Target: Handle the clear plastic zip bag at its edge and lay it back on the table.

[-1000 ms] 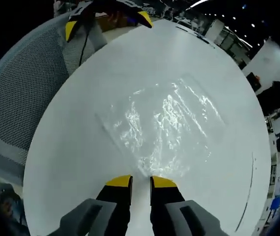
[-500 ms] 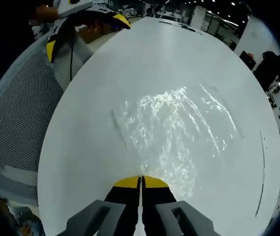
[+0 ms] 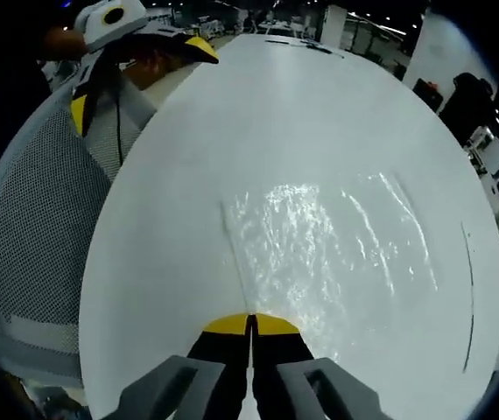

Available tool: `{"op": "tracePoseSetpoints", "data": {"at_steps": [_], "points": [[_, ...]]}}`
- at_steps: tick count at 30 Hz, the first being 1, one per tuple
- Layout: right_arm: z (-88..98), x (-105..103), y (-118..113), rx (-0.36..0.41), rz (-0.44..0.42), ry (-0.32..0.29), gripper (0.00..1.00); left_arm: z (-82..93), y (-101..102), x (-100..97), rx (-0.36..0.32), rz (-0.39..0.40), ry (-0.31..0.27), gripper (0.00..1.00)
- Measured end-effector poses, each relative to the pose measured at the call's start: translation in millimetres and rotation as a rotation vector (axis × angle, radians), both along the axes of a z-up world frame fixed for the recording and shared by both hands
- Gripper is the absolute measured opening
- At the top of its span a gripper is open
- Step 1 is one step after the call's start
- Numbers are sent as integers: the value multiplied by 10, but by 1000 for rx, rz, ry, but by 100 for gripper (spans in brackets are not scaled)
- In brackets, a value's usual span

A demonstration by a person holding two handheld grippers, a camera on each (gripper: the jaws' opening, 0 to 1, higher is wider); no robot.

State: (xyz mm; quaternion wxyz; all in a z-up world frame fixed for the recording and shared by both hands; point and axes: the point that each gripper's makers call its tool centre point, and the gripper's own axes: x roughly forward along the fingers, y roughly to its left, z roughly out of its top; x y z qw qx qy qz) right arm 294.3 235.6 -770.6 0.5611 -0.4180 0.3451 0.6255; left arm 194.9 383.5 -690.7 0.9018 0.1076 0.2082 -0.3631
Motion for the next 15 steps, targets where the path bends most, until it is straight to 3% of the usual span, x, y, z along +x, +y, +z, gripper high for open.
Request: {"op": "tracePoseSetpoints", "data": {"at_steps": [2,4,5,8,15], "points": [[17,3,33,20,28,-15,1,5,-7,-1,1,-1,-2,95],[17,40,57,21,57,-50,13,2,-4,-1,2,-2,-3,95],[10,36,53,16,62,-54,14,2,-2,0,2,-2,-3,95],[-38,64,-39,-37,72,-72,13,3,0,-1,4,-1,-4,95],[2,86,-223,-74,78,-77,12,10,1,0,8,0,-8,94]]}}
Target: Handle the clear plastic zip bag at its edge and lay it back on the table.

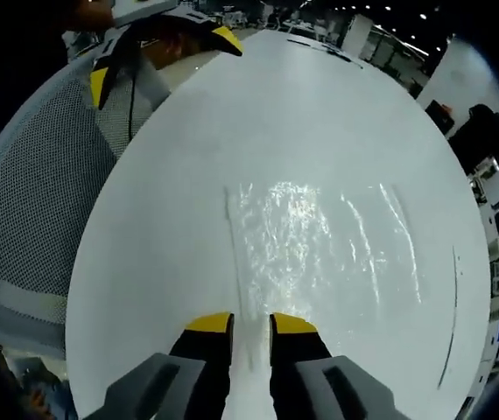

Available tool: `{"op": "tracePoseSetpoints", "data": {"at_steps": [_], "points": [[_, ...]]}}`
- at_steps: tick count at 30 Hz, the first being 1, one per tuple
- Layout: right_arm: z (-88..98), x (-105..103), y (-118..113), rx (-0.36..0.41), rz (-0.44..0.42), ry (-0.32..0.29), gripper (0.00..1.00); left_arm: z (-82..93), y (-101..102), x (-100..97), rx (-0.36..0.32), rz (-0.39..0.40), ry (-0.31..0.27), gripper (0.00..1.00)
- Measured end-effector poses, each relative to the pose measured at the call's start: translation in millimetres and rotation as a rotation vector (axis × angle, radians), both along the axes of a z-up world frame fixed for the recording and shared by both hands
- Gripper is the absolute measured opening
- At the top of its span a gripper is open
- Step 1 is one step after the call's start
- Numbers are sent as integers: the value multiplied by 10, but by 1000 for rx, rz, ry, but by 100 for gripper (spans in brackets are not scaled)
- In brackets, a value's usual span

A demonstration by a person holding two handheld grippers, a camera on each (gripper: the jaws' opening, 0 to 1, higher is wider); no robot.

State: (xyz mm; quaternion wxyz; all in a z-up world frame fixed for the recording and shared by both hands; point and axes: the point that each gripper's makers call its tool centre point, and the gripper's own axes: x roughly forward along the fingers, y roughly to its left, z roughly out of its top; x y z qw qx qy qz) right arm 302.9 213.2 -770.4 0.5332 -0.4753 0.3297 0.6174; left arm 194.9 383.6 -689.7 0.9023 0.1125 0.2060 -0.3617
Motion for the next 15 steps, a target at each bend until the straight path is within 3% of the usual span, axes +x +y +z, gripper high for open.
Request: {"op": "tracePoseSetpoints", "data": {"at_steps": [10,15], "points": [[-35,92,-150,-37,57,-41,12,-5,-12,-10,9,-9,-1,94],[-28,181,-224,-50,80,-92,14,-8,-12,-10,14,-11,-2,93]]}}
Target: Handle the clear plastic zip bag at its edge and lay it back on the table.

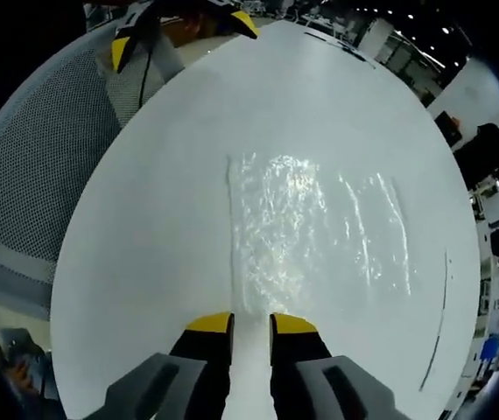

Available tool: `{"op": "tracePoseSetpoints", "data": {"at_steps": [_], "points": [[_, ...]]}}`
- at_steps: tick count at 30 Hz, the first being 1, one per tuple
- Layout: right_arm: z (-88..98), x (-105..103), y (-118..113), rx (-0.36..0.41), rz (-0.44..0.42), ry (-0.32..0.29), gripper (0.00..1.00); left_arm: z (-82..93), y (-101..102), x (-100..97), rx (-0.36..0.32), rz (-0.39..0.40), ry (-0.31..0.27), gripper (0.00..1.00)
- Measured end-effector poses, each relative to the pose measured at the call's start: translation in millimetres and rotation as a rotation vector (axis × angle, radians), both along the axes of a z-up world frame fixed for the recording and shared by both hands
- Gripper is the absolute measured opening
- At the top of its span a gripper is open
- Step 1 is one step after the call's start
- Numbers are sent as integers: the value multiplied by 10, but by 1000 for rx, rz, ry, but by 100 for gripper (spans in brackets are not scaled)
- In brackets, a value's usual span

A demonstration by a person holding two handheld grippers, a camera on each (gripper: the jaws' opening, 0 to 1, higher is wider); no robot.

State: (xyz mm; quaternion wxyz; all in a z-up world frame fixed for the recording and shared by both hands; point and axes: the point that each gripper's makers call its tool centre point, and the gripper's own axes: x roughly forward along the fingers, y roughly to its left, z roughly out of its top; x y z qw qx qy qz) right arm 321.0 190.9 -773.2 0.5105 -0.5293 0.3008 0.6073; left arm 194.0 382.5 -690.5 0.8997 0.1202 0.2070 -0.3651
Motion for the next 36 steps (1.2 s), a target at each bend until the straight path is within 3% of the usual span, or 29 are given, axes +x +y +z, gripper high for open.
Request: {"op": "tracePoseSetpoints", "data": {"at_steps": [5,14,18,32,36], "points": [[-57,9,-37,-17,54,-53,15,0,8,6,-1,2,-1,93],[-136,11,-4,0,38,-60,5,5,25,19,0,12,-5,93],[-117,10,11,14,13,-61,0,7,30,23,1,13,-8,92],[-39,-72,71,73,-101,-48,0,42,42,35,-6,17,-22,91],[13,-157,111,100,-178,-24,0,31,15,20,6,1,-17,91]]}}
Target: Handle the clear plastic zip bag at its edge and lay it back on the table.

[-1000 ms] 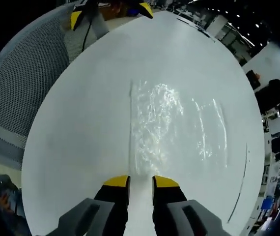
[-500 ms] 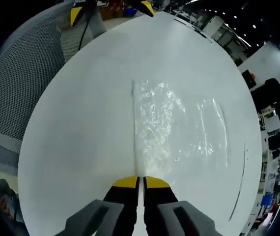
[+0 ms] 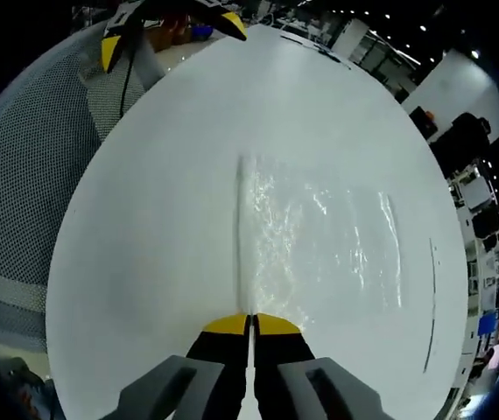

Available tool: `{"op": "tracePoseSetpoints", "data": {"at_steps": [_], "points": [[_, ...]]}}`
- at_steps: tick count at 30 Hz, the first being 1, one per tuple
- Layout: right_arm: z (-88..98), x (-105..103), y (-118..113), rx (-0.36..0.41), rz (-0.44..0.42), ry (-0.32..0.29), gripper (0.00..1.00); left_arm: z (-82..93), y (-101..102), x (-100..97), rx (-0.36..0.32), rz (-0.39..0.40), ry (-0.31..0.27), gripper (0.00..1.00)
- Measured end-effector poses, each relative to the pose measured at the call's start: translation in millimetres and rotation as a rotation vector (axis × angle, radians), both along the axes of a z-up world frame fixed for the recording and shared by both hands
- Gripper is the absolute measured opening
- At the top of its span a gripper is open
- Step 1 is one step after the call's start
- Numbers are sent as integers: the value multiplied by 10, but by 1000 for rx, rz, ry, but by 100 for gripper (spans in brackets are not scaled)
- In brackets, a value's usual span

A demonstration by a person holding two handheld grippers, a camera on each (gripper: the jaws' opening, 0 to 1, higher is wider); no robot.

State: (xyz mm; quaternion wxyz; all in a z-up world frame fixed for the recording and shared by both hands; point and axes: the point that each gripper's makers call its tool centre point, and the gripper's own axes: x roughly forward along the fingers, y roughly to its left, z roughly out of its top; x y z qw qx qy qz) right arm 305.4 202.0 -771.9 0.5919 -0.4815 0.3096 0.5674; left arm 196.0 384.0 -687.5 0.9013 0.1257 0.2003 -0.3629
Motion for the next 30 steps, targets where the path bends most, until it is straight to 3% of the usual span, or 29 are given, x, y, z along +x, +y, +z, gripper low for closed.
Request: {"op": "tracePoseSetpoints", "data": {"at_steps": [6,30], "points": [[53,-119,49,30,-37,14,0,35,-19,8,-12,-5,2,90],[311,-695,138,121,-122,12,0,13,-220,220,178,-242,-53,66]]}}
